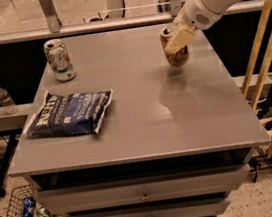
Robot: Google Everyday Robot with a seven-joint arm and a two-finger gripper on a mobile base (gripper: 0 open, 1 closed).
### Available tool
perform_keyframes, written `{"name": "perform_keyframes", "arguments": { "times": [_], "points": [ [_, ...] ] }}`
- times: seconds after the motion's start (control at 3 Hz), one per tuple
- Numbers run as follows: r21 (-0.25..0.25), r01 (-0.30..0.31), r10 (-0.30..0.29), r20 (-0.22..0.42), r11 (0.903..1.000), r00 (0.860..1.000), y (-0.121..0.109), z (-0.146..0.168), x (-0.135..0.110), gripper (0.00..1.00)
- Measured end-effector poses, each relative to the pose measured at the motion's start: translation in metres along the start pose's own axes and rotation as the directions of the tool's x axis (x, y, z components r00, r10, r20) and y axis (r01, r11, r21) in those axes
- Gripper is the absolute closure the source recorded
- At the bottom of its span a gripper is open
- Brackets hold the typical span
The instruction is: Knock orange can over
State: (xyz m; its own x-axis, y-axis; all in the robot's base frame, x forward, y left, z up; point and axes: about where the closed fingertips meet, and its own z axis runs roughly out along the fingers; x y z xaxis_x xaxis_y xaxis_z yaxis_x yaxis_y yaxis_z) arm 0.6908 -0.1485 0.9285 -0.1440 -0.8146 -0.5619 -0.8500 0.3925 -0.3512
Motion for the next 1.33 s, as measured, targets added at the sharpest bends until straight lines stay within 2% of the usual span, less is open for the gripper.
{"name": "perform_keyframes", "arguments": {
  "times": [0.33,0.67,1.0,1.33],
  "points": [
    [-0.112,0.234,-0.248,-0.137,0.9657,0.959,0.027,0.001,0.011,1.0],
    [-0.249,0.407,-0.459,-0.206,0.8785,0.864,0.052,0.005,0.021,1.0],
    [-0.388,0.495,-0.595,-0.197,0.7775,0.78,0.072,0.011,0.026,1.0],
    [-0.496,0.544,-0.679,-0.133,0.6763,0.722,0.091,0.013,0.028,1.0]
  ]
}}
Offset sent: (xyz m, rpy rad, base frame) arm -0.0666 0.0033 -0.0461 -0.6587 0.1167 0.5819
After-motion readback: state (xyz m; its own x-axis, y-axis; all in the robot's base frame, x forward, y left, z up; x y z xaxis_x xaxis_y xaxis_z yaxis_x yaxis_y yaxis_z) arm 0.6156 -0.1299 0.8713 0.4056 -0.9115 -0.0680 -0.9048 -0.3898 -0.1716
